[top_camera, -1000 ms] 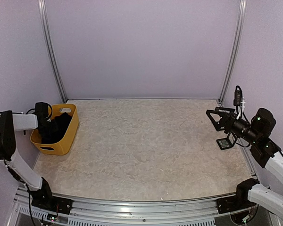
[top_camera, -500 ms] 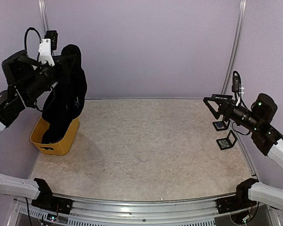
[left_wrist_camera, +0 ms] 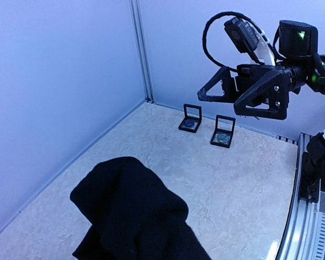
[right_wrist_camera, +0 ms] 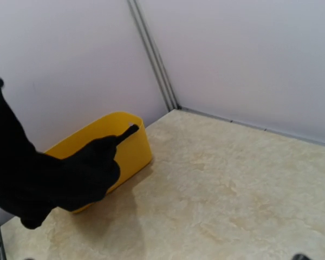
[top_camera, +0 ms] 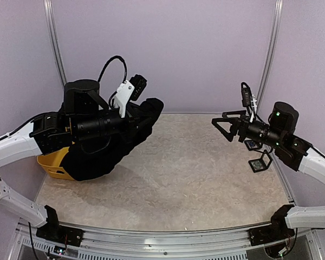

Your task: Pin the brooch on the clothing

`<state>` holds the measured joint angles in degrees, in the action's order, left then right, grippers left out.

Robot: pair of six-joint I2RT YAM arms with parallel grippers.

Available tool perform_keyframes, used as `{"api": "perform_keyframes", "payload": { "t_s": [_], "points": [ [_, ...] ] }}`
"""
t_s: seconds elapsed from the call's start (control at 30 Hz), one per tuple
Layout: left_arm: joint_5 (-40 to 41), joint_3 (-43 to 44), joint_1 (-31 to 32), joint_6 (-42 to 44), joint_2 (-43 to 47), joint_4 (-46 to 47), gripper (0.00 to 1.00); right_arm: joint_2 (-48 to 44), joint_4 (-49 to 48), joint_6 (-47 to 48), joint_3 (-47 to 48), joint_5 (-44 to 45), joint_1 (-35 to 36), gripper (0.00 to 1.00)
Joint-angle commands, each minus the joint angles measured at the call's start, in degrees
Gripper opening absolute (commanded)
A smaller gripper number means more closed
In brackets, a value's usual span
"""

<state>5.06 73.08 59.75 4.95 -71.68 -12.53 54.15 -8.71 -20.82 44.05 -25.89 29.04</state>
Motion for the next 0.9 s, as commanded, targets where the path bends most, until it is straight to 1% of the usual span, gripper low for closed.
{"api": "perform_keyframes", "payload": {
  "t_s": [0.0, 0.07, 0.1, 0.13, 0.17, 0.2, 0.23, 0.27, 0.33, 0.4, 0.43, 0.5, 0.57, 0.67, 0.73, 0.8, 0.87],
  "points": [
    [-0.5, 4.3, 0.2, 6.0, -3.5, 5.3, 0.00, 3.6, 0.4, 4.4, 3.2, 1.9, 5.5, 0.98],
    [-1.7, 2.5, -1.4, 6.7, -6.3, 6.0, 0.00, 7.0, -0.1, 8.8, 4.5, 5.0, 10.6, 0.97],
    [-3.4, 1.7, -2.4, 6.5, -8.6, 6.1, 0.00, 8.8, -0.1, 10.7, 5.3, 7.8, 13.6, 0.97],
    [-6.3, 1.0, -3.5, 6.1, -10.6, 6.5, 0.00, 10.5, -0.2, 11.9, 5.9, 8.6, 14.7, 0.98],
    [-9.6, -0.1, -4.1, 5.9, -12.0, 6.9, 0.04, 12.1, -0.2, 12.1, 6.6, 8.6, 14.9, 0.98],
    [-13.1, -0.7, -4.6, 5.8, -14.1, 7.2, 0.38, 13.3, 0.0, 12.1, 7.2, 9.0, 14.9, 0.99],
    [-14.8, -1.2, -4.5, 5.8, -15.3, 7.4, 0.85, 14.3, 0.4, 12.0, 7.7, 10.3, 14.9, 0.99],
    [-14.6, -1.3, -4.2, 6.0, -16.3, 7.2, 0.97, 15.0, 0.8, 12.1, 8.0, 12.3, 14.9, 0.99],
    [-12.1, -1.9, -3.6, 5.9, -16.0, 7.0, 0.99, 16.5, 2.3, 11.9, 8.6, 17.1, 14.9, 0.99],
    [-8.5, -4.5, -4.0, 5.3, -12.4, 8.9, 0.99, 18.3, 4.9, 11.0, 9.9, 19.4, 15.0, 1.00],
    [-6.3, -6.2, -4.7, 4.4, -8.7, 9.4, 0.99, 19.5, 5.9, 10.1, 10.4, 19.4, 15.1, 0.99],
    [-2.3, -8.5, -7.9, 1.6, -3.2, 7.7, 0.99, 22.3, 6.6, 8.9, 10.9, 19.8, 16.2, 0.99],
    [3.4, -10.7, -12.0, -2.1, 1.9, 2.3, 0.99, 26.5, 7.0, 10.3, 12.0, 22.9, 19.4, 0.99],
    [12.7, -13.8, -19.0, -8.5, 6.7, -7.6, 0.99, 36.8, 10.9, 13.7, 18.7, 27.3, 24.6, 1.00],
    [15.5, -15.9, -23.7, -11.6, 8.0, -13.0, 0.99, 46.5, 15.9, 15.3, 25.4, 27.6, 26.5, 1.00],
    [15.4, -18.0, -26.3, -13.8, 9.3, -16.6, 0.99, 55.0, 20.9, 17.2, 33.0, 28.6, 27.9, 1.00],
    [13.5, -20.3, -26.5, -16.5, 11.1, -18.2, 0.99, 63.3, 27.3, 18.9, 40.7, 32.0, 29.6, 1.00]
  ]
}}
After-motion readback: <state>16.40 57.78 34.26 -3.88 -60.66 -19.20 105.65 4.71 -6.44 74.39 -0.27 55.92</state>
